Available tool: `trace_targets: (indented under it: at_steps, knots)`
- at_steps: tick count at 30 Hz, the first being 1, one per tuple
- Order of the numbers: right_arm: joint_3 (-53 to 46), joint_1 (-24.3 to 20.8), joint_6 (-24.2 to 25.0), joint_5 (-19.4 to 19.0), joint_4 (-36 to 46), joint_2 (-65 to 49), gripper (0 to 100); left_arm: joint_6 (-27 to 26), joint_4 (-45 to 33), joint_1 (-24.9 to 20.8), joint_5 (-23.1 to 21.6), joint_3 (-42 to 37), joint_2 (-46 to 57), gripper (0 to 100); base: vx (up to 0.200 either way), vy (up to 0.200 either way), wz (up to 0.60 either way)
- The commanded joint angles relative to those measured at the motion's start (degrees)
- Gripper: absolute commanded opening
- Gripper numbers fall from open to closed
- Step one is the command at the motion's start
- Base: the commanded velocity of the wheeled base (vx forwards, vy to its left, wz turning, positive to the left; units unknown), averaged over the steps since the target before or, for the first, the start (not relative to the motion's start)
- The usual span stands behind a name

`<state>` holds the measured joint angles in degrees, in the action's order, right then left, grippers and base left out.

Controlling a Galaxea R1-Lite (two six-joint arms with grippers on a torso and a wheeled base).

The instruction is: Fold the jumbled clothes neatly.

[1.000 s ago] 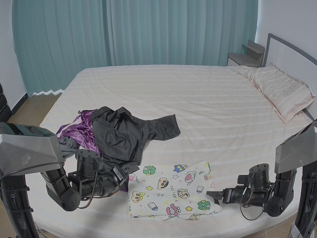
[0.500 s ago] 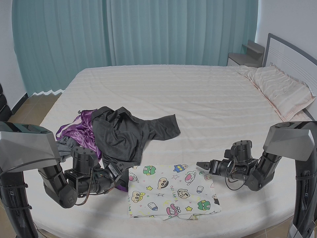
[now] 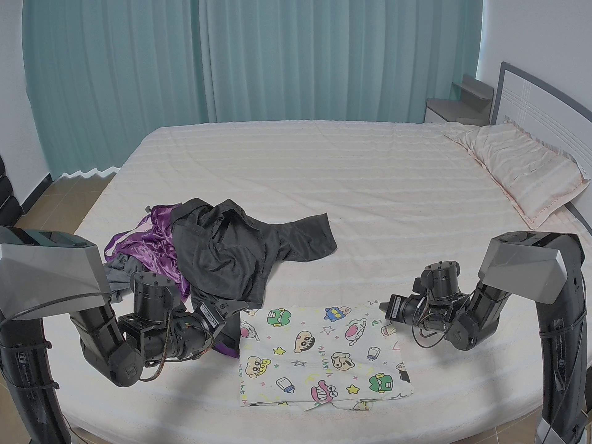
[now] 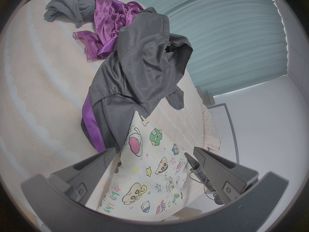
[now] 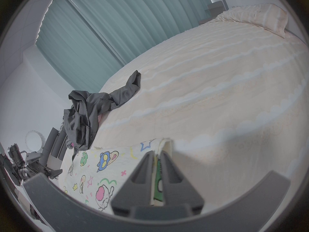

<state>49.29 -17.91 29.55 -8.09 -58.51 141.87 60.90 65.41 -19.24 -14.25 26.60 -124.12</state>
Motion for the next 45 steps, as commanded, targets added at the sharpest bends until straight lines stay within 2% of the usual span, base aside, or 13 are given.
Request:
trace_targets:
  at_steps: [1,3,9,20,25,30,32,34,38,41,43,44,45]
  knots:
    - [-0.16,1.03,0.07,0.18,-0.28,0.33,0,0.00,0.06,-0.01,0.01,-0.06,-0.15,100,0.000,0.000,0.00]
    - [-0.16,1.12,0.16,0.36,-0.37,0.33,0,0.00,0.06,-0.01,0.01,-0.06,-0.15,100,0.000,0.000,0.00]
    - [-0.24,1.30,5.08,3.44,-1.25,0.16,0,-0.08,0.06,-0.10,0.01,0.03,-0.15,100,0.000,0.000,0.00]
    - [-1.03,1.74,5.25,3.70,-1.51,-1.86,0,-0.08,0.06,-0.10,0.01,0.03,-0.15,100,0.000,0.000,0.00]
    - [-4.37,2.62,5.34,3.96,-1.51,-9.25,0,0.18,0.06,0.16,0.19,-0.32,0.02,100,0.000,0.000,0.00]
    - [-14.13,3.58,5.61,4.14,-3.18,-20.15,0,0.27,4.81,2.01,0.63,-3.40,3.27,100,0.000,0.000,0.00]
    - [-20.02,4.46,5.52,4.49,-7.05,-25.42,0,-0.08,7.71,3.06,0.80,-5.59,5.82,100,0.000,0.000,0.00]
    - [-26.17,5.08,4.90,4.67,-10.74,-30.87,0,-0.35,10.61,3.77,2.30,-7.44,8.99,100,0.000,0.000,0.00]
    - [-34.96,6.57,2.79,5.11,-13.12,-41.59,0,-1.14,13.86,3.77,8.54,-10.69,16.02,100,0.000,0.000,0.00]
    - [-41.20,7.62,1.91,5.11,-12.94,-52.93,0,-8.52,13.77,5.79,12.32,-13.86,26.13,100,0.000,0.000,0.00]
    - [-41.82,7.62,1.83,5.11,-12.76,-54.25,0,-9.58,13.77,6.14,12.67,-14.30,27.44,100,0.000,0.000,0.00]
    - [-45.42,7.62,1.04,5.11,-12.24,-60.93,0,-14.32,13.60,6.67,15.04,-17.02,34.48,100,0.000,0.000,0.00]
    - [-45.42,7.62,1.04,5.11,-12.24,-60.93,0,-14.32,13.60,6.67,15.04,-17.02,34.48,100,0.000,0.000,0.00]
